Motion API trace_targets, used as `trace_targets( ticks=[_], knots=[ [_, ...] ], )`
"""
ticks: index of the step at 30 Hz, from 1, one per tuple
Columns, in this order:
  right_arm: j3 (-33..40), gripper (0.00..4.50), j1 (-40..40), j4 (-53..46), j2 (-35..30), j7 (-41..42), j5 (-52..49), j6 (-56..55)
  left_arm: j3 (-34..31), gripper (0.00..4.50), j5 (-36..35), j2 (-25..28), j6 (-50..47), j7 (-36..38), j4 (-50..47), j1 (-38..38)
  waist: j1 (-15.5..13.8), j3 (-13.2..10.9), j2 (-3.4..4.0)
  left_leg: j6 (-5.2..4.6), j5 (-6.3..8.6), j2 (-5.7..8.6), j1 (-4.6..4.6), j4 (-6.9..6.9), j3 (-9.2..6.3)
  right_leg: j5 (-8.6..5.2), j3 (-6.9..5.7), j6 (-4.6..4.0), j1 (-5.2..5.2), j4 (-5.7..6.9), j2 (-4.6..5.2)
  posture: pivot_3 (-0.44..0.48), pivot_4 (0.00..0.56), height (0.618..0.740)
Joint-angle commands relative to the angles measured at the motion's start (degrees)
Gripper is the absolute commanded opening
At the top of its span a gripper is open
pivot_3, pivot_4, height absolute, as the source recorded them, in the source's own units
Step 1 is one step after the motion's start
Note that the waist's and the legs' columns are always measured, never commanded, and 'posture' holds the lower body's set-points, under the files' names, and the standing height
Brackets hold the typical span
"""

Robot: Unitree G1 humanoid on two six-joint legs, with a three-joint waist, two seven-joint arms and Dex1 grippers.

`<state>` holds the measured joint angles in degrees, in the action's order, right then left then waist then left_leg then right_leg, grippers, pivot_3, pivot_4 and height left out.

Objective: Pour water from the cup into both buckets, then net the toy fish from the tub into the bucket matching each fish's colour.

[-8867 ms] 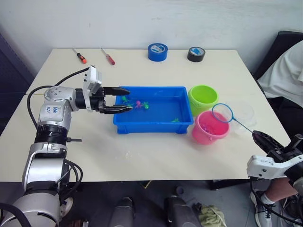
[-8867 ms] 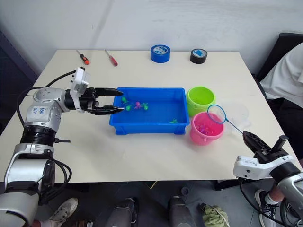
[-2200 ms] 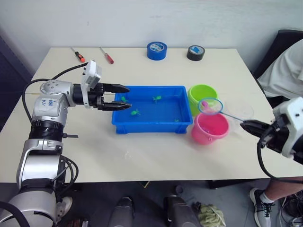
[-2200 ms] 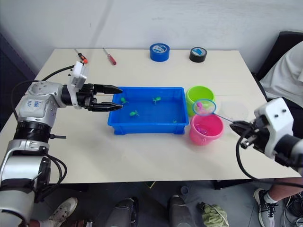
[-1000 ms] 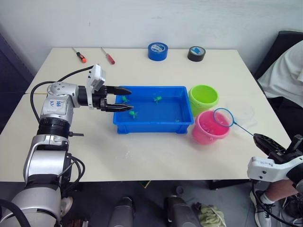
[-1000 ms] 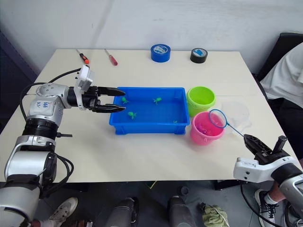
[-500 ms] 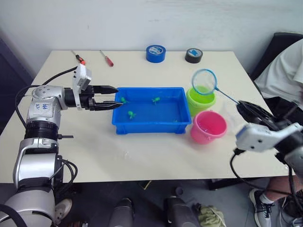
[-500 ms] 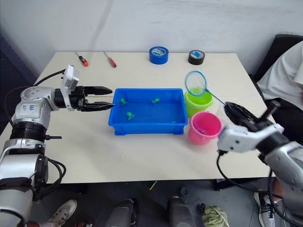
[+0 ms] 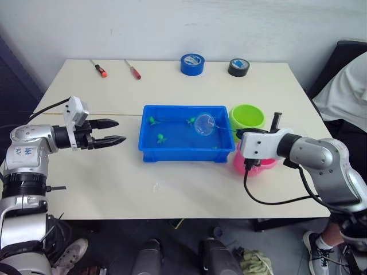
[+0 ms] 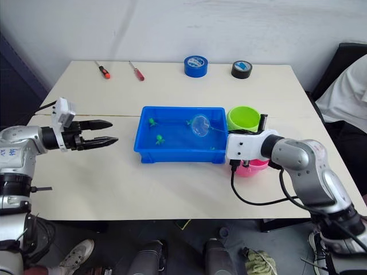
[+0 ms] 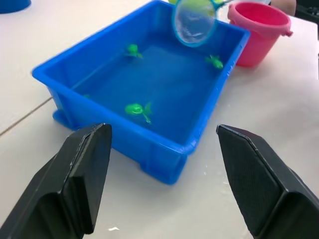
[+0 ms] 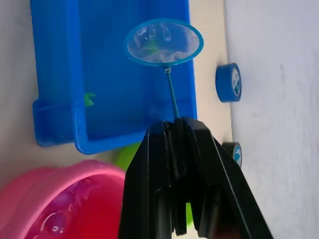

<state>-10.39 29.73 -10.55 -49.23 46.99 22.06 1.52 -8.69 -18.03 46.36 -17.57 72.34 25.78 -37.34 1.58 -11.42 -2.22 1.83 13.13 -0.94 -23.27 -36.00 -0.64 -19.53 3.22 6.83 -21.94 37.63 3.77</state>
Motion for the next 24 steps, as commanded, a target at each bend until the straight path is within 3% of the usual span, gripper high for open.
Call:
trace_targets(
  ticks=[1,9,24],
  knots=[
    [-1.8,0.0,3.6,4.3,-1.7,-1.4,3.9,-6.1,-2.6,3.69,-2.8,1.2,-2.1,-1.4,-6.8,1.5,0.1,0.0,0.0,-0.01,0.0,0.01,-0.01,0.01,-0.02,0.0,0.01,0.0,-0.01,0.0,0.01,0.0,0.15,0.734],
    [-5.2,0.0,8.3,13.1,-5.6,-2.8,10.5,-17.6,-4.2,3.69,-5.5,1.1,-6.0,-4.5,-14.8,5.7,0.4,0.0,0.02,0.0,0.01,0.0,-0.01,0.06,0.03,0.0,0.12,-0.01,-0.16,0.07,-0.14,0.0,0.15,0.734],
    [-8.4,0.0,11.9,15.6,-7.3,11.5,5.9,-27.7,-4.0,3.69,-7.7,0.4,-7.0,-6.9,-17.5,6.3,0.3,0.0,0.03,0.01,0.01,-0.08,-0.01,0.05,0.39,-0.01,0.17,-0.02,-0.2,0.1,-0.13,0.0,0.15,0.734]
  ],
)
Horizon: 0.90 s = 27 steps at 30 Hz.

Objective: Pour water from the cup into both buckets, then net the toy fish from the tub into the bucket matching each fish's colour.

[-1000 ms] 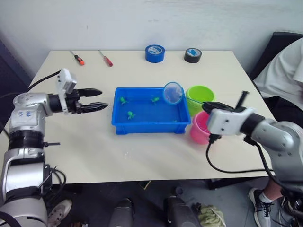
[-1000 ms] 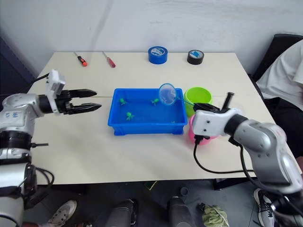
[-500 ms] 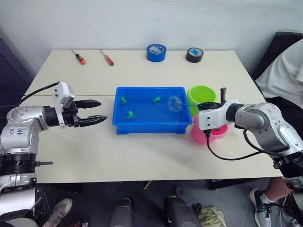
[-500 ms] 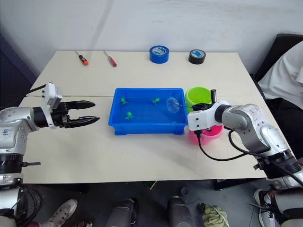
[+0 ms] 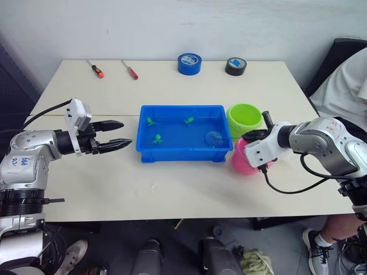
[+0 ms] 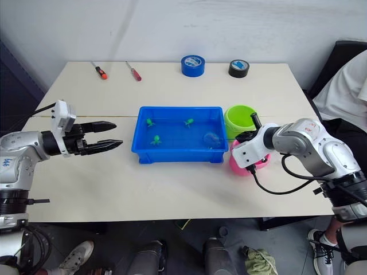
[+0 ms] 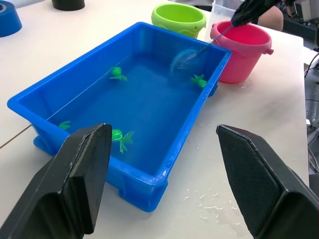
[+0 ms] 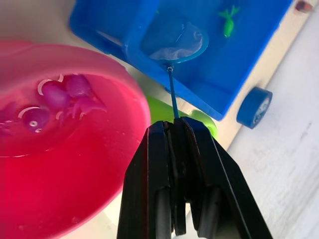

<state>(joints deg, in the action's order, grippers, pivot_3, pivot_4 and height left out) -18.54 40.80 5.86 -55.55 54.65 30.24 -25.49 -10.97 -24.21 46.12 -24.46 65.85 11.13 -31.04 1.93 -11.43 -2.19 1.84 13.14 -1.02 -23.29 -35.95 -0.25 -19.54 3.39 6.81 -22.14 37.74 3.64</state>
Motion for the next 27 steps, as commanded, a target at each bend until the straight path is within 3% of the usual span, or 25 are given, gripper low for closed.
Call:
trace_targets(
  ticks=[1,9,14,18,27],
  knots=[
    [-0.3,0.0,1.0,-0.9,-0.8,5.0,-3.0,-0.6,-1.8,3.69,-1.7,0.8,-0.2,-0.5,-2.9,0.1,0.0,0.0,0.0,0.0,0.0,0.0,0.0,0.0,0.0,0.0,0.0,0.0,0.01,0.0,0.0,0.0,0.15,0.734],
    [-2.0,0.0,2.8,-2.5,6.1,14.0,-11.8,6.7,-2.2,3.69,-2.5,0.8,-0.7,-1.8,-4.1,0.7,0.7,0.0,0.0,0.02,0.01,-0.11,0.03,0.0,-0.07,0.0,0.0,0.0,0.01,0.04,-0.06,0.0,0.15,0.734],
    [-0.2,0.0,4.2,-4.9,12.4,16.9,-17.3,23.1,-2.8,3.69,-3.0,1.1,-1.0,-2.4,-5.0,1.7,1.1,0.0,0.0,0.06,0.03,-0.14,0.03,0.0,-0.33,0.0,0.0,-0.01,0.0,0.05,-0.07,0.0,0.15,0.734],
    [2.5,0.0,6.8,-6.3,16.3,18.5,-22.7,42.4,-3.3,3.69,-3.2,1.3,-1.5,-2.7,-5.9,2.6,1.1,0.0,0.0,0.08,0.05,-0.13,-0.01,0.01,-0.36,-0.01,-0.02,-0.02,-0.04,0.03,-0.02,0.0,0.15,0.734],
    [3.2,0.0,10.5,-7.0,16.7,19.2,-29.3,68.5,-3.1,3.69,-3.3,1.7,-1.5,-2.6,-5.4,2.1,1.0,0.0,0.0,0.11,0.06,-0.1,-0.12,0.12,-0.36,-0.04,-0.04,-0.09,-0.23,0.02,0.37,0.0,0.15,0.734]
  ],
)
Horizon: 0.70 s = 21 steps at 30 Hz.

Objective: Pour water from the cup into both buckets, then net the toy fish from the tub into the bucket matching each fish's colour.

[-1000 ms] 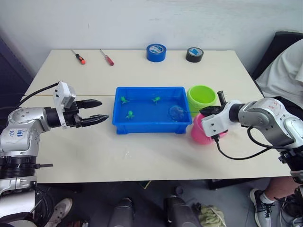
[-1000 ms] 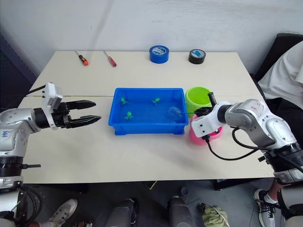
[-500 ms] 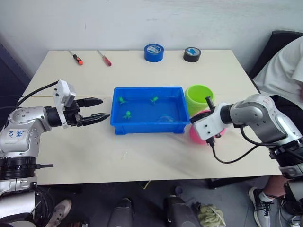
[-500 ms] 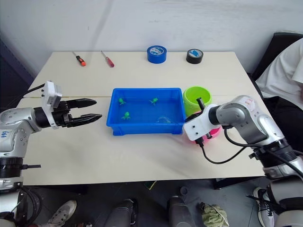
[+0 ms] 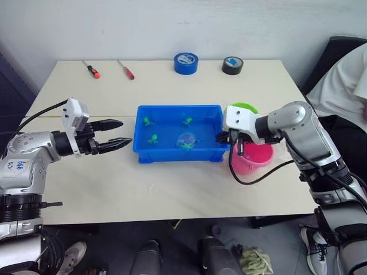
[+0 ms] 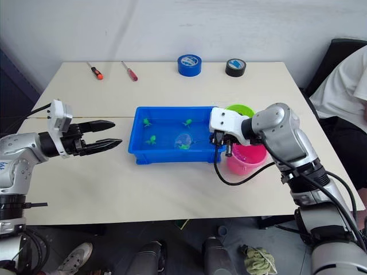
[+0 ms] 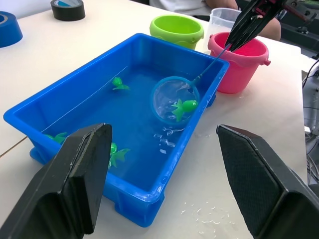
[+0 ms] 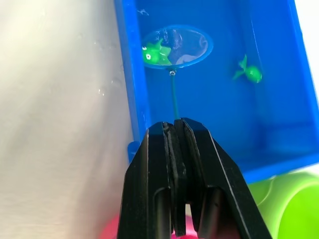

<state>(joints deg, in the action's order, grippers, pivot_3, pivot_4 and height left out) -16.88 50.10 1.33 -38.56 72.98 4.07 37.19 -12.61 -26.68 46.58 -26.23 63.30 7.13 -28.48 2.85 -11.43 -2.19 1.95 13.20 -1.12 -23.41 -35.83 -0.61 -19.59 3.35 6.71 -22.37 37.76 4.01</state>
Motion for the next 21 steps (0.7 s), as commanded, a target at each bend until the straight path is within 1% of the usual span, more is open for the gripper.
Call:
trace_targets(
  ticks=[1,5,8,14,21],
  knots=[
    [1.9,0.0,1.4,-2.8,-0.1,0.4,-4.1,8.5,-1.4,3.69,-0.9,1.3,0.2,0.0,-1.3,-0.5,0.1,0.0,0.0,0.0,0.0,0.0,-0.05,0.01,0.01,0.0,0.01,0.0,-0.06,0.0,0.0,0.0,0.15,0.734],
    [4.4,0.0,3.0,-1.6,2.3,-3.8,-7.3,17.0,-1.3,3.69,-0.8,1.3,0.5,0.0,-0.6,-1.3,0.2,0.0,0.0,0.0,0.0,0.01,-0.1,0.1,0.03,0.0,0.01,0.0,-0.14,-0.02,-0.01,0.0,0.15,0.734],
    [6.2,0.0,4.1,-0.5,3.8,-6.9,-9.2,20.6,-1.3,3.69,-0.8,1.1,0.7,0.2,0.2,-1.9,0.3,0.0,0.0,0.0,0.0,0.01,-0.1,0.12,0.04,0.0,0.02,0.0,-0.16,-0.02,-0.04,0.0,0.15,0.734],
    [9.7,0.0,5.2,0.3,5.7,-11.8,-13.6,24.8,-0.9,3.69,-0.9,0.9,1.0,0.9,2.0,-4.2,0.1,0.0,0.0,0.0,0.0,0.11,-0.15,0.12,0.02,0.0,-0.01,0.0,-0.16,-0.05,-0.05,0.0,0.15,0.734],
    [11.7,0.0,4.3,-1.5,5.5,-15.6,-18.0,26.8,-0.2,3.69,-0.2,1.2,1.6,1.8,3.6,-5.7,0.2,0.0,0.0,-0.01,0.0,0.15,-0.23,0.17,0.02,0.0,-0.01,0.0,-0.22,-0.11,-0.06,0.0,0.15,0.734]
  ],
)
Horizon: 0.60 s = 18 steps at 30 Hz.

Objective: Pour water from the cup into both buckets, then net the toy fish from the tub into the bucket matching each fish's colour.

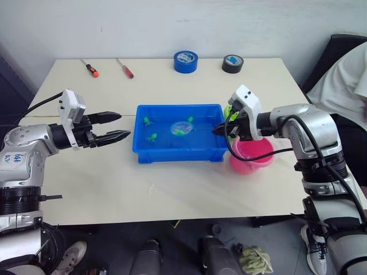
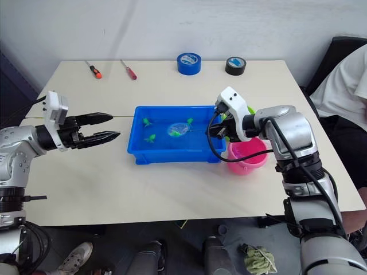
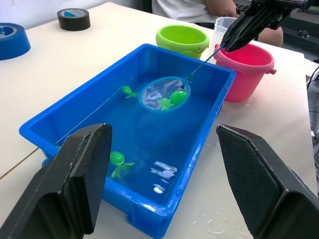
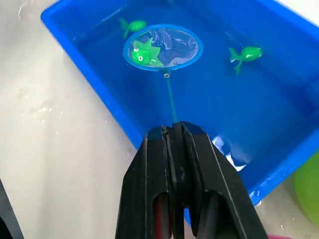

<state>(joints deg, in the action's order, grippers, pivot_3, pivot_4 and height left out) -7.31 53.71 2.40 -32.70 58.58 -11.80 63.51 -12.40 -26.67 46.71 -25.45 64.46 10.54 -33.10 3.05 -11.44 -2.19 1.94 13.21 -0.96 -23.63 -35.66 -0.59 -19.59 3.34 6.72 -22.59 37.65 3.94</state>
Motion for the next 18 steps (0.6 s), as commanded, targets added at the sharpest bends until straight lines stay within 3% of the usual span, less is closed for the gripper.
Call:
trace_targets(
  ticks=[1,7,18],
  knots=[
    [2.3,0.0,0.3,-3.0,-0.6,-1.6,-2.7,0.6,-0.3,3.69,-0.1,1.0,0.9,0.8,0.4,-1.3,0.0,0.0,0.0,0.0,0.0,0.0,0.0,0.0,0.0,0.0,0.0,0.0,0.0,0.0,-0.07,0.0,0.15,0.734],
    [6.8,0.0,-3.1,-6.9,-2.4,-4.4,-6.1,0.9,0.4,3.69,0.0,0.8,1.1,1.2,1.2,-2.7,-0.1,0.0,0.0,0.0,0.0,-0.07,-0.04,0.03,-0.03,0.0,-0.01,0.0,-0.02,-0.03,-0.21,0.0,0.15,0.734],
    [18.4,0.0,-9.4,-9.5,-12.0,-9.5,-9.9,-0.2,3.4,3.69,1.9,-0.5,4.0,3.5,8.2,-9.1,-1.2,0.0,0.0,-0.01,-0.01,0.02,-0.39,-0.08,-0.1,0.01,-0.08,0.01,-0.25,-0.08,-0.28,0.0,0.15,0.734]
  ],
)
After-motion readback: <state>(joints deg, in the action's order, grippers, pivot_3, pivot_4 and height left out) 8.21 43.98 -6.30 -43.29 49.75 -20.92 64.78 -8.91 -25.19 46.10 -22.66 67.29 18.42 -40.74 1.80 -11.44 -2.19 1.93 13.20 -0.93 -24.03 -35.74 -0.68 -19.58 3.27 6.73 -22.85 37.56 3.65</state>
